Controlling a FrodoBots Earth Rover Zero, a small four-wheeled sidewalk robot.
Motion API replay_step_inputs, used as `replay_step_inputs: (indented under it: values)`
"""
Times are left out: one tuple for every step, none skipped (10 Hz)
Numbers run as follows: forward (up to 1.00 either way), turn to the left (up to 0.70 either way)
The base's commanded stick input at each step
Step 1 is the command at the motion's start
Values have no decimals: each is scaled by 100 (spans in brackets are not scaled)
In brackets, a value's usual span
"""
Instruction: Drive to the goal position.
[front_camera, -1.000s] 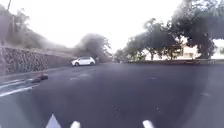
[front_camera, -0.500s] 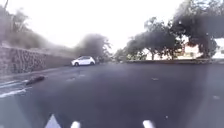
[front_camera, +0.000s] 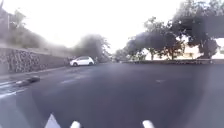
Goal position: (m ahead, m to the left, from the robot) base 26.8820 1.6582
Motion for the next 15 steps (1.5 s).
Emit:
replay_step_inputs:
  values:
    - [50,-19]
    - [50,-6]
    - [50,-17]
    - [50,-46]
    - [50,-11]
    - [50,0]
    - [50,0]
    - [50,0]
    - [50,0]
    - [50,-14]
    - [50,-44]
    - [50,-26]
    - [50,-9]
    - [50,-8]
    - [50,-29]
